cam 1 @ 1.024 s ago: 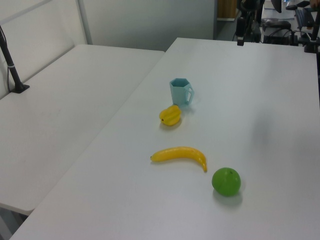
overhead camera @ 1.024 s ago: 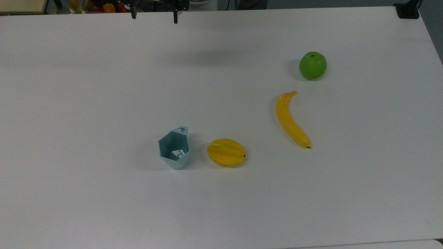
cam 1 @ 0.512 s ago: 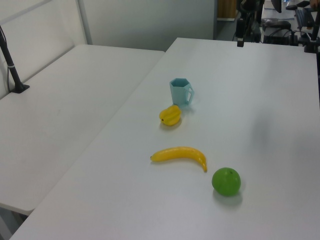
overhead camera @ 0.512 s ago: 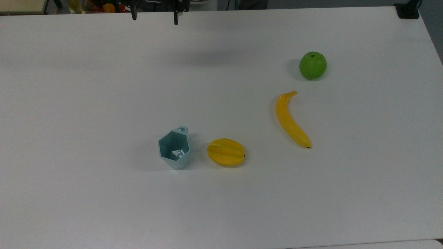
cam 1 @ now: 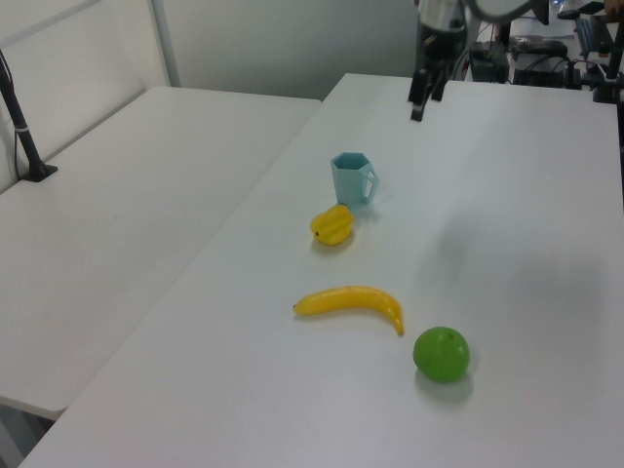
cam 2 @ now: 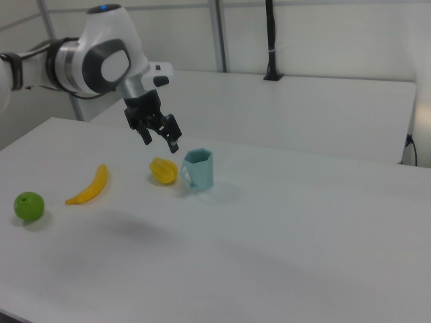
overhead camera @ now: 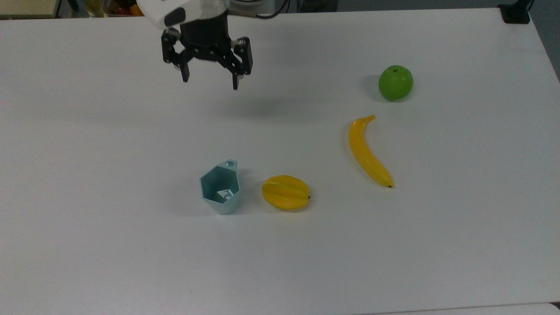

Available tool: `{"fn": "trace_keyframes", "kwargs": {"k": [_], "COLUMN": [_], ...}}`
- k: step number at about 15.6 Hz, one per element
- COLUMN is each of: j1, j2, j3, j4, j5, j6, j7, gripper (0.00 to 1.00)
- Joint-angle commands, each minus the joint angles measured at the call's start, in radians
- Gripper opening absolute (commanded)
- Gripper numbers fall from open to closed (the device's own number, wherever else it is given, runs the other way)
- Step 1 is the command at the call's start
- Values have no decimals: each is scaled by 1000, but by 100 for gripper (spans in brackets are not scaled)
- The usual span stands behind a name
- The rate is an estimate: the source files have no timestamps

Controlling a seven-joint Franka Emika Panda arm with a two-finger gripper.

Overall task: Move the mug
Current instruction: 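Lower the open gripper onto the rim of the teal mug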

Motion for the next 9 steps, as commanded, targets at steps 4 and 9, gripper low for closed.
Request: {"fn": "trace_keyframes", "kwargs": {"k": [4, 9], "j1": [60, 52], "j2": [192, 285], "j3": [-4, -4], "j4": [6, 8], "j5": [-7, -72], "j6": [300, 421], "j7": [199, 203], "gripper": [100, 95]}}
